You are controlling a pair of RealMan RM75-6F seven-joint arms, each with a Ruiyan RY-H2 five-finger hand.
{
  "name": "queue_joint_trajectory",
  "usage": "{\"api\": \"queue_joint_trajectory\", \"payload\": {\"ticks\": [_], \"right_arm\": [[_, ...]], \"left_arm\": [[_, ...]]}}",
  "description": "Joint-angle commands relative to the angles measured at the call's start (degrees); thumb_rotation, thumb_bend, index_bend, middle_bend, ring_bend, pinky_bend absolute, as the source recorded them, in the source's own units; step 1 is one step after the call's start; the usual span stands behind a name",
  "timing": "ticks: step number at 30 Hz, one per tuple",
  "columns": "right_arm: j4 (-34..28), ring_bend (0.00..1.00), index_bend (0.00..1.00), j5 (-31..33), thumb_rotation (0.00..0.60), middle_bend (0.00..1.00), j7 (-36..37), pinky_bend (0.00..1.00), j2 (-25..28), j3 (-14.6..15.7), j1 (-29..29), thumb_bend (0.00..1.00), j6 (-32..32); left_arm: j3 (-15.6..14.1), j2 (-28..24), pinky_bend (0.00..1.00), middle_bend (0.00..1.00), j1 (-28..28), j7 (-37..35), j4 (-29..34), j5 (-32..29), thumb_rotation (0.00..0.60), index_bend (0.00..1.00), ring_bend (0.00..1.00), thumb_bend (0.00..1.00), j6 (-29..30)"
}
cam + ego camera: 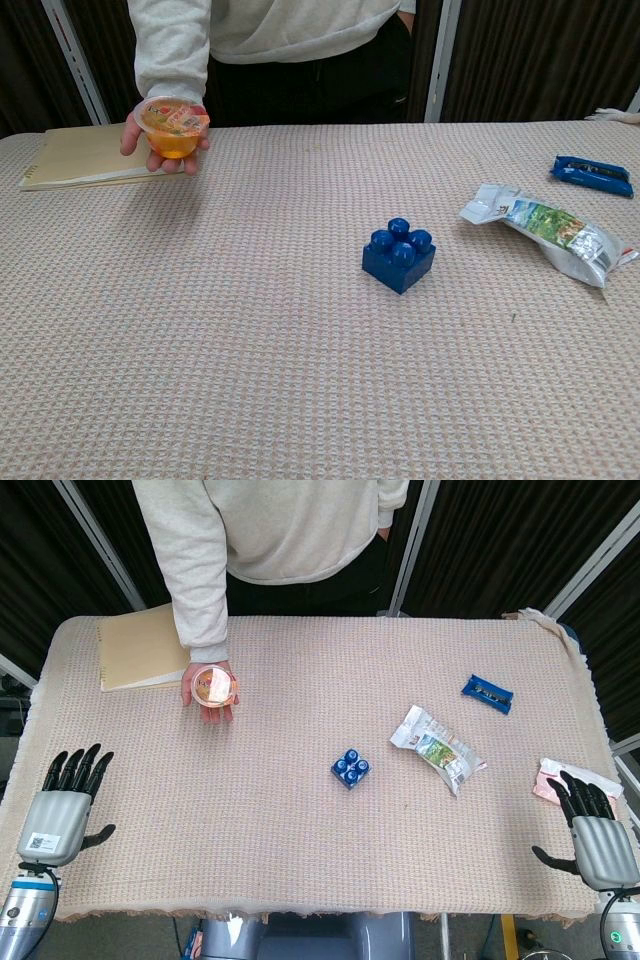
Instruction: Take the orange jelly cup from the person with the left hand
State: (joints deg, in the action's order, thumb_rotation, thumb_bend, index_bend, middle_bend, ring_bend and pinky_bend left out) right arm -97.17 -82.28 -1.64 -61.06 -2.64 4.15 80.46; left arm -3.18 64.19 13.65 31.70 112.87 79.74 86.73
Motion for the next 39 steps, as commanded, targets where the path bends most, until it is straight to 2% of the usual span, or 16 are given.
{"api": "queue_joint_trajectory", "payload": {"ticks": [1, 11, 15, 20, 22, 25, 30, 32, 39], "right_arm": [[0.03, 0.0, 0.09, 0.05, 0.6, 0.0, 0.02, 0.0, 0.01, -0.04, 0.01, 0.07, -0.03], [-0.43, 0.0, 0.09, 0.08, 0.6, 0.0, 0.45, 0.0, 0.12, 0.16, -0.07, 0.07, -0.25], [-0.43, 0.0, 0.09, -0.34, 0.6, 0.0, 0.23, 0.0, 0.15, 0.26, -0.02, 0.07, -0.17], [-0.48, 0.0, 0.09, 0.04, 0.6, 0.0, 0.37, 0.0, 0.08, 0.15, 0.38, 0.07, -1.0], [-0.64, 0.0, 0.09, 0.28, 0.6, 0.0, 0.7, 0.0, 0.11, 0.23, 0.47, 0.07, -1.46], [-0.98, 0.0, 0.09, 0.68, 0.6, 0.0, 1.21, 0.0, 0.44, 0.34, 0.53, 0.07, -2.06], [-1.13, 0.0, 0.09, 0.82, 0.6, 0.0, 2.49, 0.0, 1.07, 0.45, 0.45, 0.07, -2.38], [-1.22, 0.0, 0.09, 0.82, 0.6, 0.0, 3.15, 0.0, 1.27, 0.51, 0.44, 0.07, -2.55], [-0.75, 0.0, 0.09, 1.24, 0.6, 0.0, 4.75, 0.0, 1.58, 0.44, 0.63, 0.07, -3.29]], "left_arm": [[0.03, 0.07, 0.0, 0.0, -0.22, 0.14, -0.07, 0.57, 0.6, 0.0, 0.0, 0.17, -0.19], [1.11, 0.03, 0.0, 0.0, 0.26, 0.75, 1.06, 0.59, 0.6, 0.0, 0.0, 0.17, -2.06], [4.27, 0.11, 0.0, 0.0, 3.13, 1.97, 3.18, -2.85, 0.6, 0.0, 0.0, 0.17, -5.6], [12.6, 1.2, 0.0, 0.0, 10.97, 8.42, 4.26, -15.6, 0.6, 0.0, 0.0, 0.18, -12.47], [16.5, 2.05, 0.0, 0.0, 15.31, 11.61, 3.96, -24.15, 0.6, 0.0, 0.0, 0.18, -15.72], [20.02, 3.45, 0.0, 0.0, 20.96, 17.04, 2.37, -34.88, 0.6, 0.0, 0.0, 0.2, -18.1], [23.43, 8.03, 0.0, 0.0, 30.49, 26.99, -3.84, -49.61, 0.6, 0.0, 0.0, 0.24, -17.79], [24.09, 9.89, 0.0, 0.0, 33.35, 29.54, -6.26, -53.17, 0.6, 0.0, 0.0, 0.26, -17.06], [26.33, 16.37, 0.0, 0.0, 40.82, 32.38, -13.73, -59.41, 0.6, 0.04, 0.0, 0.27, -15.8]]}}
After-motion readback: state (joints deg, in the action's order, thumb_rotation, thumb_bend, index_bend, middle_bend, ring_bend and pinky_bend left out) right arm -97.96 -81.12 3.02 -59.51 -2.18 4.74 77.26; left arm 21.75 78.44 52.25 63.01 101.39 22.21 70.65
